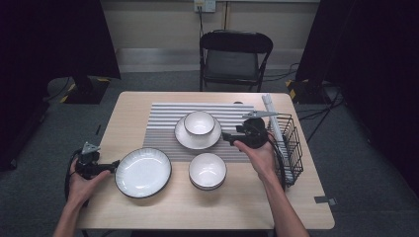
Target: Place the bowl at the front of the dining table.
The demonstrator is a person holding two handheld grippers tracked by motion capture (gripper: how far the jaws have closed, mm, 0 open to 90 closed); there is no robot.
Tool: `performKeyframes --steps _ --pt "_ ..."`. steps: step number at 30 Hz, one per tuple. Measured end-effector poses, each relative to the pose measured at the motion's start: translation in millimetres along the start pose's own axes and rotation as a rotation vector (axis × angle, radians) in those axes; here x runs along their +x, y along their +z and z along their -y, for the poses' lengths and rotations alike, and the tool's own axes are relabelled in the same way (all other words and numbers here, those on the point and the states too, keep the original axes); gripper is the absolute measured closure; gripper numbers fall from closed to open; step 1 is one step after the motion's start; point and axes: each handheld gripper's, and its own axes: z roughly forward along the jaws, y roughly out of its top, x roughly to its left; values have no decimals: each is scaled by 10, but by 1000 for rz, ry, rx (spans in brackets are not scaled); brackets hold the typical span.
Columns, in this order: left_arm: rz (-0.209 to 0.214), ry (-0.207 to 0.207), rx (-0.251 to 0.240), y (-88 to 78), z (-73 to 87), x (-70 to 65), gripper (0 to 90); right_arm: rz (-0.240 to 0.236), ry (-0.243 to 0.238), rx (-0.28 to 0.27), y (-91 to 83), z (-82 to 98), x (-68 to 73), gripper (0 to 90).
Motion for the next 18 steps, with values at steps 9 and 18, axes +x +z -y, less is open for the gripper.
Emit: performKeyframes --steps 9,18 --pt "-3 -1 0 -2 1 -3 85 24 14 -36 -281 85 -81 309" --pt "-3 -2 0 -2 1 -3 85 24 -15 -53 -593 58 55 306"
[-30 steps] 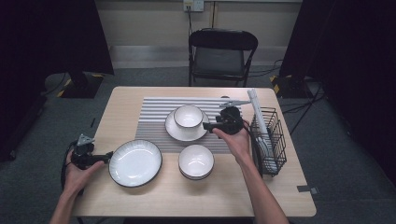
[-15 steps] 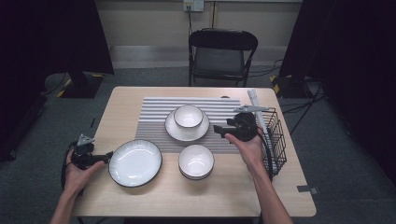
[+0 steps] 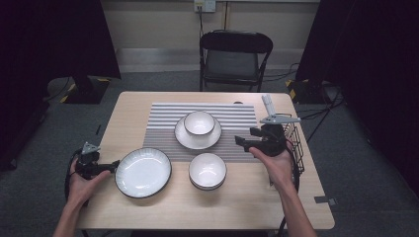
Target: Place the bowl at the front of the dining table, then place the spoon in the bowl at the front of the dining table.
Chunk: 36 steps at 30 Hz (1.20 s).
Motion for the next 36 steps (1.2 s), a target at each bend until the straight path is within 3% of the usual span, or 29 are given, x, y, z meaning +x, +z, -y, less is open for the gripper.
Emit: performKeyframes --steps 9,20,31,36 --pt "0 0 0 0 0 0 85 40 42 -45 -328 55 -278 368" --pt "-1 0 0 0 0 0 85 105 79 11 -577 302 -524 453" --pt "2 1 1 1 -1 2 84 162 92 85 -588 484 -652 521" --pt "2 1 1 1 -1 2 84 161 108 103 -565 535 -706 539"
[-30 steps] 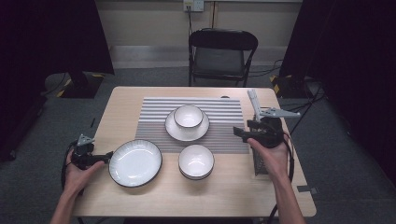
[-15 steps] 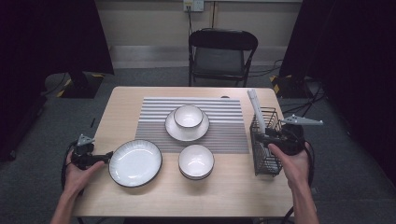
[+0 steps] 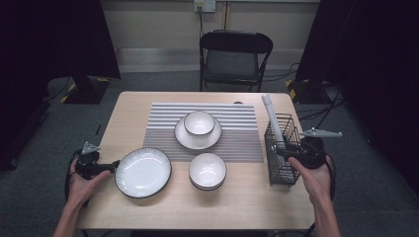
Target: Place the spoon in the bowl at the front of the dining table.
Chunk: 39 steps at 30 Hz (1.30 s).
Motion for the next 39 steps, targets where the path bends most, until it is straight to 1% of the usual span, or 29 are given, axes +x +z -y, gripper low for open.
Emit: performKeyframes --steps 5,6,7,8,10,12,14,16,19,24,26,28,32,34,35,36,37,39 --pt "0 -1 0 0 0 -1 84 -3 0 11 31 -3 -48 552" --pt "0 -1 0 0 0 -1 84 -1 0 27 61 9 -67 570" --pt "0 -1 0 0 0 -1 84 -4 1 29 70 15 -80 564" --pt "0 -1 0 0 0 -1 84 -17 13 29 71 19 -93 568" --pt "0 0 0 0 0 0 84 -14 0 32 70 12 -93 583" --pt "0 -1 0 0 0 -1 84 -21 -1 36 71 -9 -88 605" --pt "-1 0 0 0 0 -1 84 -21 0 40 72 -18 -86 604" --pt "0 0 0 0 0 -1 84 -15 -2 39 80 -38 -81 627" --pt "0 0 0 0 0 0 84 0 -7 57 109 -65 -83 649" --pt "0 0 0 0 0 0 84 -1 0 76 165 -63 -106 678" --pt "0 0 0 0 0 -1 84 3 1 76 177 -71 -121 697" --pt "0 0 0 0 0 -1 84 17 2 77 186 -66 -134 707" --pt "0 0 0 0 0 0 84 32 -6 79 191 -66 -127 716" --pt "0 -1 0 0 0 -1 84 44 -8 77 189 -65 -124 746" --pt "0 -1 0 0 0 -1 84 44 -8 77 189 -65 -124 746" --pt "0 -1 0 0 0 -1 84 43 -7 68 167 -64 -137 793" --pt "0 0 0 0 0 -1 84 40 -7 62 157 -62 -145 809" --pt "0 0 0 0 0 0 84 39 -8 64 148 -53 -153 808"
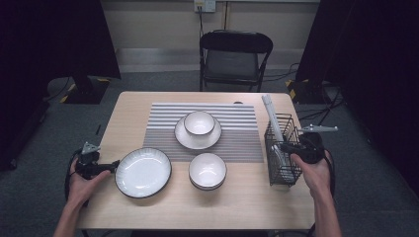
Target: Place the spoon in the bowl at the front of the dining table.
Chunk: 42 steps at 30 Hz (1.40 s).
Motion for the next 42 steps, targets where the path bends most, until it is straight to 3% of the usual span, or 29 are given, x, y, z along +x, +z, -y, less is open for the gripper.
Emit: performKeyframes --steps 12,15,18,19,21,34,42 --pt "0 0 0 0 0 0 84 63 -19 39 57 -30 55 728" --pt "0 0 0 0 0 0 84 99 -53 59 81 -39 96 749" --pt "0 0 0 0 0 0 84 103 -57 62 80 -38 95 763" --pt "0 0 0 0 0 0 84 107 -58 58 72 -33 78 838" --pt "0 0 0 0 0 0 84 106 -53 53 65 -30 68 850" --pt "0 0 0 0 0 0 84 35 -66 10 -3 19 -11 860" --pt "0 0 0 0 0 0 84 -24 -108 1 -53 30 -43 859"
